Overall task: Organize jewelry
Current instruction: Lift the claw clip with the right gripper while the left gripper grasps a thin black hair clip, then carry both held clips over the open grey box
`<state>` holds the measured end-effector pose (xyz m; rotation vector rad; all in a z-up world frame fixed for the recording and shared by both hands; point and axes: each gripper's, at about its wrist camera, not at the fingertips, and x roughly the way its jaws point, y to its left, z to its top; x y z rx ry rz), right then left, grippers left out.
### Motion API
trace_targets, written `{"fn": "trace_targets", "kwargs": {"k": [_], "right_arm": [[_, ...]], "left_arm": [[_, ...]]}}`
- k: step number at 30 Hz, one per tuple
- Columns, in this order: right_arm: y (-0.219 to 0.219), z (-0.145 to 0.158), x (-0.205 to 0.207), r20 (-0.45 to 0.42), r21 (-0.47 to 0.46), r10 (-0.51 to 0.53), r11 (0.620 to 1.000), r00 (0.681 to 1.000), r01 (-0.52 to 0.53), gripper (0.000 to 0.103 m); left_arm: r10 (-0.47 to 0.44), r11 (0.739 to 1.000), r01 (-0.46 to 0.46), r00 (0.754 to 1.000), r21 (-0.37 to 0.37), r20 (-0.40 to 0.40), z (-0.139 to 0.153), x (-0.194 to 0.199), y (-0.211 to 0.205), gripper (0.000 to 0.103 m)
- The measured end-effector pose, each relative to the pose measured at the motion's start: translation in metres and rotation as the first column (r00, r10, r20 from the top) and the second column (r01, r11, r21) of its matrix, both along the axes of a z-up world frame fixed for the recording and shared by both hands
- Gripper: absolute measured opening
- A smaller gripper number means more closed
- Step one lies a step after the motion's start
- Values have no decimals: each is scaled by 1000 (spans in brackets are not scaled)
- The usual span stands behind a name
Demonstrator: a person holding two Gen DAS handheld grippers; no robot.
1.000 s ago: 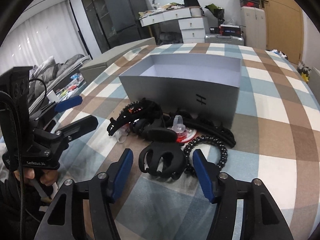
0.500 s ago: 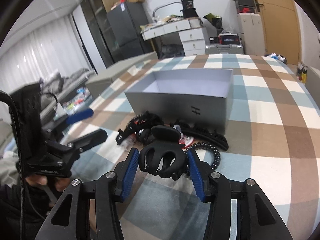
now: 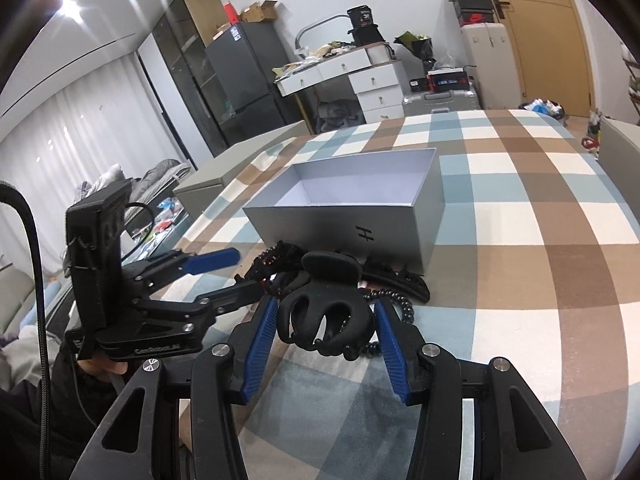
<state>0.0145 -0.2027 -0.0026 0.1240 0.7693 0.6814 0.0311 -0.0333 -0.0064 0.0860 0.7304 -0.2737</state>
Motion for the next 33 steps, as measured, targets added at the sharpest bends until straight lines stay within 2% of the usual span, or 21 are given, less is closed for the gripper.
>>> {"fn": "trace_targets", "kwargs": {"k": [1,6,12,16,26,33], "right_arm": [[-1,0,0,-1,1,0,1000,1000,0,49],[-2,0,0,-4,12,-2,1000,1000,2,49],[-3,-1,0,-5,15,-2,1000,1000,2,49],[-3,-2,1,-13,21,-2,1000,1000,2,49],[-7,0,-1,1,47,-14,999,1000,14,49],[-10,6,2,22,68,-39,997,999,38,49]], "left_arm": [[-6,1000,6,1000,-3,-11,-1,1,-1,40],[-24,1000,24,1000,18,-10,0,-4,-5,20],[-41,999,41,999,-23,7,2,-13,-1,9],[-41,999,42,998,-22,55,6,-21,-1,9],[-29,997,36,994,-70,105,18,-20,2,9],[13,994,3,990,-110,142,30,-17,11,9]]}}
